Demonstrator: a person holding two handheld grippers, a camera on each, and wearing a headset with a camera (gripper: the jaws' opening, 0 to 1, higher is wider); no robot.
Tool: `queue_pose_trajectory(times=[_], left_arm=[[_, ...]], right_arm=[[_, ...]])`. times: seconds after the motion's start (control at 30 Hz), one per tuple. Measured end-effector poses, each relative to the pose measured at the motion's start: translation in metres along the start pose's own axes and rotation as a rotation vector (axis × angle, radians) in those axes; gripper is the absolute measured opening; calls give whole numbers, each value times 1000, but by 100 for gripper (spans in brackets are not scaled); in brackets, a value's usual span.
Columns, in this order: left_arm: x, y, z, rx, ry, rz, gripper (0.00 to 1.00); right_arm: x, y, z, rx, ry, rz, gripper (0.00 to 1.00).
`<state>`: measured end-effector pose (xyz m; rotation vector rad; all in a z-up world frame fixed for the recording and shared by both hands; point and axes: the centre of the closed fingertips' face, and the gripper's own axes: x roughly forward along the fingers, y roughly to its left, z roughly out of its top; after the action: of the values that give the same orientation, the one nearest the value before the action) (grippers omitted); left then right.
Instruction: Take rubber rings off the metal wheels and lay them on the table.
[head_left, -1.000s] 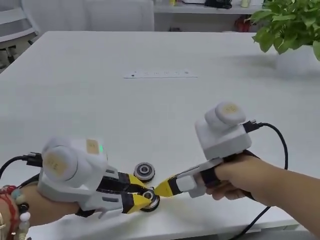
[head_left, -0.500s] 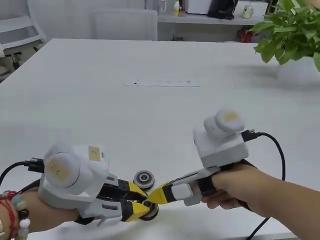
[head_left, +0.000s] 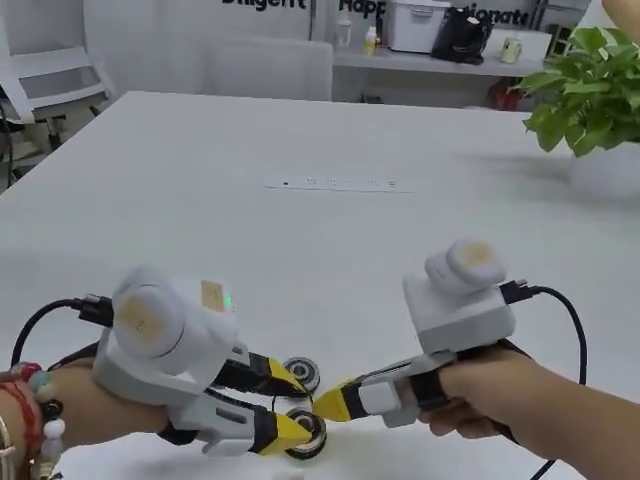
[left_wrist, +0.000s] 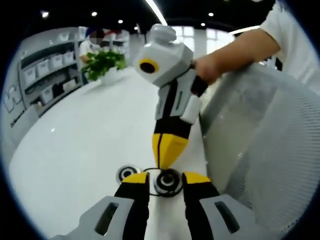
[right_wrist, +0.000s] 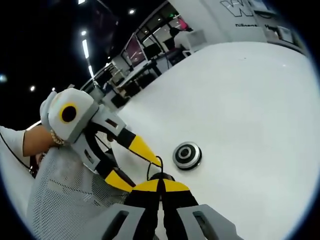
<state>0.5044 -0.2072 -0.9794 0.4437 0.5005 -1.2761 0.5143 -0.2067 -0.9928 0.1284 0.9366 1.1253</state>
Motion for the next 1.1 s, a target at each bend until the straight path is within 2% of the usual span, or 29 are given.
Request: queue_pose_trajectory(times=[0.23,0.33,0.47,0.77,0.9,1.1], left_arm=[[-15,6,10,-15,-26,13,38],[-24,7,17,-34,-48,12,38],[-37,14,25,-24,-70,48,46],[-73,17,30,-1,-78,116,60],[-93,17,32,-12,-94,155,64],[-119,16,27,-27,-100,223,70]], right_arm=[[-3,-1,4,7,-17,0,0],[-4,-1,7,4,-25,-3,0],[-5,0,9,-4,-31,-6,0],[-11,4,19,-12,-68,-2,0],[-14,8,26,-9,-96,9,0],[-18,11,35,-9,-131,21,0]])
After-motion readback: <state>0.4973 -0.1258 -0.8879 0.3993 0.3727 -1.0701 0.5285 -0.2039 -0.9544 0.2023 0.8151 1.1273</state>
